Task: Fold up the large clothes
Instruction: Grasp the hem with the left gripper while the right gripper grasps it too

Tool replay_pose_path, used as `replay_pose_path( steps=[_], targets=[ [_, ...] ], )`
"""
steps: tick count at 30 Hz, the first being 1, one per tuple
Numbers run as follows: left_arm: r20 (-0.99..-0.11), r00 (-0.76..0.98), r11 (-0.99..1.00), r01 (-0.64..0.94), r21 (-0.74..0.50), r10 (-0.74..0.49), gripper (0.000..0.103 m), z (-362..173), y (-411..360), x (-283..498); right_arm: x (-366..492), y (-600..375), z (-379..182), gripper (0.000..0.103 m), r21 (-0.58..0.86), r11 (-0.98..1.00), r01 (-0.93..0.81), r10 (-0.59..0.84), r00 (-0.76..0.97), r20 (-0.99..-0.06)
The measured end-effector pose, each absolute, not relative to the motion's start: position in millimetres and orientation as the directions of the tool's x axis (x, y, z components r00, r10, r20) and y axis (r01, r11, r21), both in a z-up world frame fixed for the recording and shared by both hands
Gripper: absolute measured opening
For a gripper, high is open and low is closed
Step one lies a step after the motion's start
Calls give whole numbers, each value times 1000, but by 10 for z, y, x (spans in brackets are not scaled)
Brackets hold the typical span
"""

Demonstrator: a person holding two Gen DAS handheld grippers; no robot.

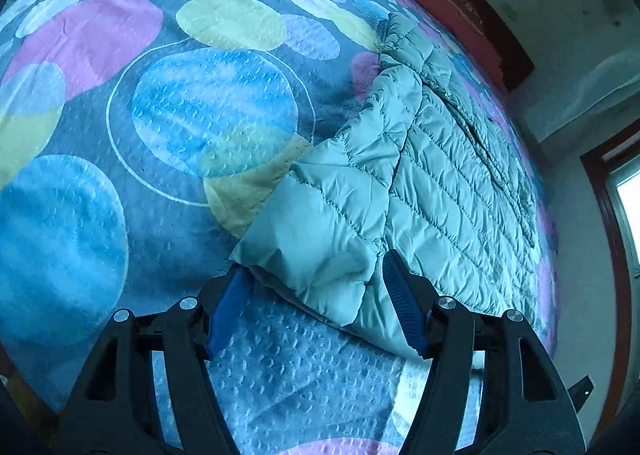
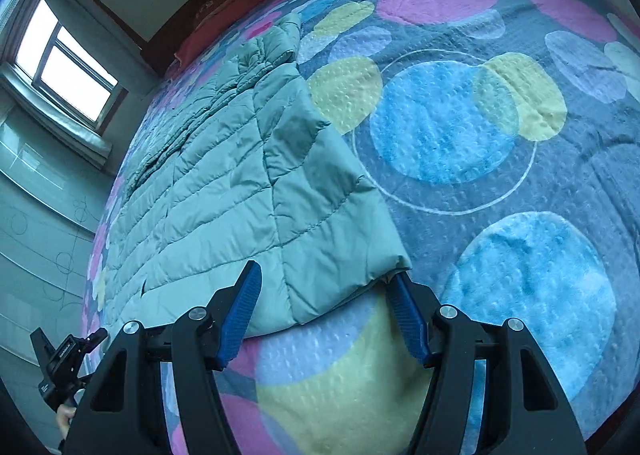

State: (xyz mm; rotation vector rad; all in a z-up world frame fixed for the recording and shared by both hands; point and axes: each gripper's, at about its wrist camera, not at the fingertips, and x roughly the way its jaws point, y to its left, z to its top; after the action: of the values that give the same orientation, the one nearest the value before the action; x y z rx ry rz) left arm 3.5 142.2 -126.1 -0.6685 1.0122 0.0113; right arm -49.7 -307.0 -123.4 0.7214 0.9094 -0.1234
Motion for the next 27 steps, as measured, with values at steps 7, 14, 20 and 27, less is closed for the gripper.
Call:
replay_pose_path(
  steps=[7,14,20,27],
  targets=[
    [-744,588,762,-310,-569,-317,62,-1329,1375,113,-379,-3095,-1276,65,608,697,381,222,691,-688],
    [-728,593,752,-289,-592,-345,34,-1375,1331,190,-201,-3038,-1297,35,609,706,360,216,710,-670],
    [-694,621,748,-250,-615,-364,6,-1364,1344,206,-204,-3048,-1306,7,630,697,341,234,723,-650],
    [-633,675,741,-189,-645,-379,3,-1141,1396,128,-359,-2955,-927,5,608,756,242,205,794,-572]
  ],
)
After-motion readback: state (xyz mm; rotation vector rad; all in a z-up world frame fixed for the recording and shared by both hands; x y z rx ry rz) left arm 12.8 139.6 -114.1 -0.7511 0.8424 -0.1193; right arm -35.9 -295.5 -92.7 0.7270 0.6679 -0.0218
